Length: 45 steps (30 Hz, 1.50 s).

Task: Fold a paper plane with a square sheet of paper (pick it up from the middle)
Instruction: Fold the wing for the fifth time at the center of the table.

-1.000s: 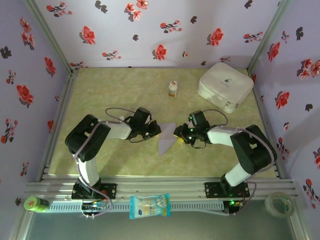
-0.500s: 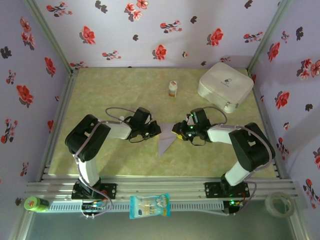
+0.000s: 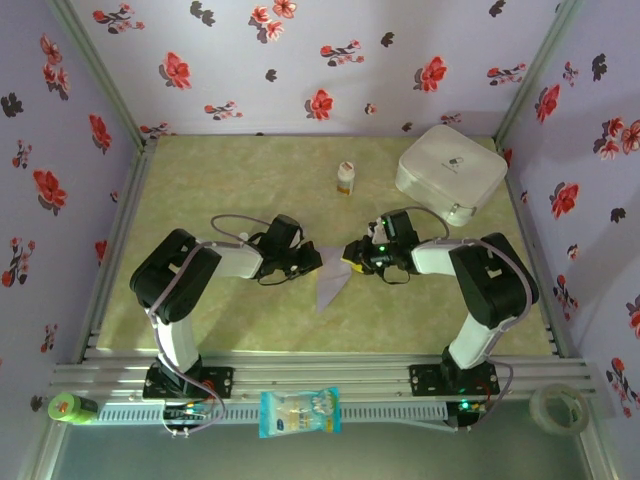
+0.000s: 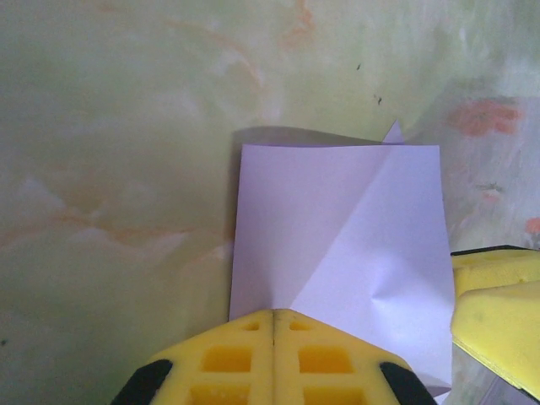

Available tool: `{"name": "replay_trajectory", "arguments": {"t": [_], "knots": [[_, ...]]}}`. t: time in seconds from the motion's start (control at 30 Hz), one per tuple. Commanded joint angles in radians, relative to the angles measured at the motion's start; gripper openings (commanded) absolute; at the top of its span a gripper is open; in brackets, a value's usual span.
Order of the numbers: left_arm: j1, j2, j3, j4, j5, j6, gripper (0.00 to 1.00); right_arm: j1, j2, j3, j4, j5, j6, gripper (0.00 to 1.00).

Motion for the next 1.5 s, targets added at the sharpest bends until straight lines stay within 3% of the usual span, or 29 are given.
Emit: {"name": "replay_trajectory", "arguments": {"t": [0.0,0.33,0.5,0.77,0.87,1.13,1.3,1.47], "knots": [[-0.007,0.001,-0.017,-0.089,0.010,0.030,0.03,-0.010,0.019,0.022,-0.011,-0.024,-0.040,0.27],[-0.006,-0.007,-0.007,-0.096,0.011,0.038,0.03,-0.016,0.021,0.020,-0.062,-0.001,-0.071,0.26],[-0.006,-0.016,-0.007,-0.087,0.020,0.045,0.04,-0.016,0.034,0.024,-0.042,-0.016,-0.066,0.15],[-0.009,-0.187,-0.031,-0.048,-0.041,0.073,0.31,-0.016,-0.031,-0.019,0.038,0.019,0.064,0.03],[-0.026,-0.254,-0.037,-0.071,-0.085,0.122,0.33,-0.010,-0.084,-0.060,0.068,0.096,0.154,0.02],[-0.165,-0.332,-0.062,-0.169,-0.239,0.282,0.34,0.054,-0.229,-0.119,0.011,0.354,0.342,0.01],[-0.318,-0.313,-0.013,-0.279,-0.425,0.410,0.40,0.096,-0.242,-0.118,0.005,0.393,0.404,0.01],[-0.402,-0.239,0.056,-0.370,-0.539,0.482,0.43,0.102,-0.249,-0.115,0.004,0.397,0.414,0.01]]}}
